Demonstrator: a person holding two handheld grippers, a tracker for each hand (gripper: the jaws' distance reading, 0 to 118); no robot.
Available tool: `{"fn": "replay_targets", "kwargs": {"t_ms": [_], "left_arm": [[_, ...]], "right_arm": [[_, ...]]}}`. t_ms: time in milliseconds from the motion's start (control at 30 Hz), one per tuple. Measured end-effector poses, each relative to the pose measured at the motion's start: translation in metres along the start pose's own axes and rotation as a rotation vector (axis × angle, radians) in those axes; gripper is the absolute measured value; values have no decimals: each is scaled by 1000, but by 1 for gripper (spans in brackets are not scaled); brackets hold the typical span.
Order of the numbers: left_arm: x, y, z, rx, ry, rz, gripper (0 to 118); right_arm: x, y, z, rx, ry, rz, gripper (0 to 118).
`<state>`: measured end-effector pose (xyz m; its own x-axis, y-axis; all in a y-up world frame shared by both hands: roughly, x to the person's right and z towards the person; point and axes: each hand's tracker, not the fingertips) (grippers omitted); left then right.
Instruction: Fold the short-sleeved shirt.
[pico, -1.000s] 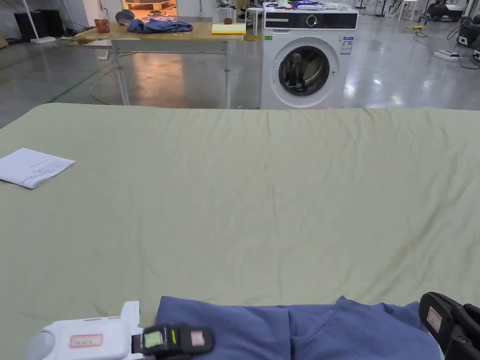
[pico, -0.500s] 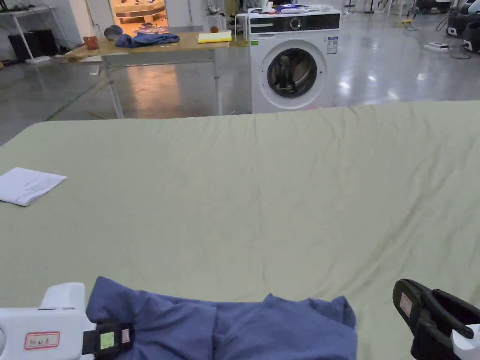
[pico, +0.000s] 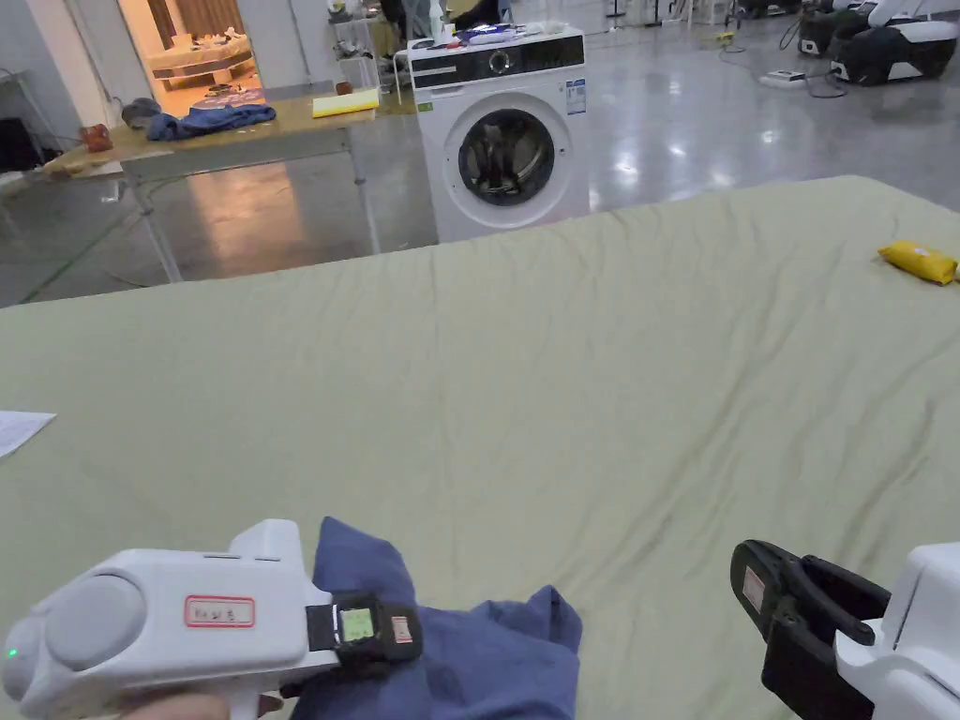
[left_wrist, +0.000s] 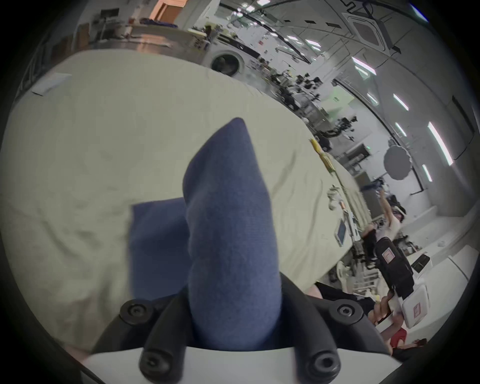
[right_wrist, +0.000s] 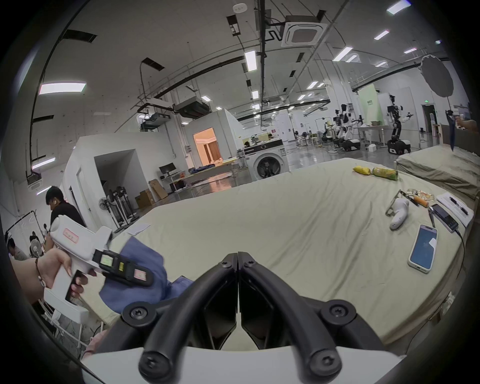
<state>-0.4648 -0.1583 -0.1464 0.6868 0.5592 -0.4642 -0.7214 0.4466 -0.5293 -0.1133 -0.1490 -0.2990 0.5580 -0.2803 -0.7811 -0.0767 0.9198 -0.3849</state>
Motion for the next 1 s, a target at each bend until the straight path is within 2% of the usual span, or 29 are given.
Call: {"fn": "replay_targets", "kwargs": {"t_ms": [133, 200, 233, 300, 400, 467, 500, 533, 567, 600, 800, 900, 1000], "left_arm": [[6, 4, -54, -105, -111, 5, 24], [5, 3, -56, -89, -176, 76, 78], [6, 3, -51, -50, -206, 94, 82], [3, 6, -32, 37, -245, 88, 82], [3, 4, -1, 91, -158, -43, 82], [4, -1, 13, 97, -42, -177, 78], [9, -8, 15, 114, 3, -234, 59], [11, -12, 16, 128, 37, -273, 28], [13, -16, 14, 129, 53, -310, 3], [14, -19, 9, 124, 81, -331, 0], [28, -31, -60, -28, -32, -334, 0], [35, -39, -108, -124, -5, -356, 0], [27, -45, -146, -201, -79, -267, 0]], "right_arm": [[11, -1, 4, -6, -31, -34, 0], [15, -2, 4, -11, -38, -47, 0], [16, -2, 5, -11, -38, -50, 0], [17, -2, 6, -9, -40, -49, 0], [19, -2, 4, -8, -42, -42, 0], [20, -2, 2, -9, -43, -40, 0], [21, -2, 0, -10, -44, -40, 0], [21, -2, -1, -11, -45, -40, 0], [22, -2, -1, -11, -46, -42, 0], [22, -2, -2, -11, -47, -43, 0], [19, -2, -3, -12, -45, -42, 0], [19, -3, -3, -16, -46, -40, 0], [20, -2, -3, -21, -49, -34, 0]]}}
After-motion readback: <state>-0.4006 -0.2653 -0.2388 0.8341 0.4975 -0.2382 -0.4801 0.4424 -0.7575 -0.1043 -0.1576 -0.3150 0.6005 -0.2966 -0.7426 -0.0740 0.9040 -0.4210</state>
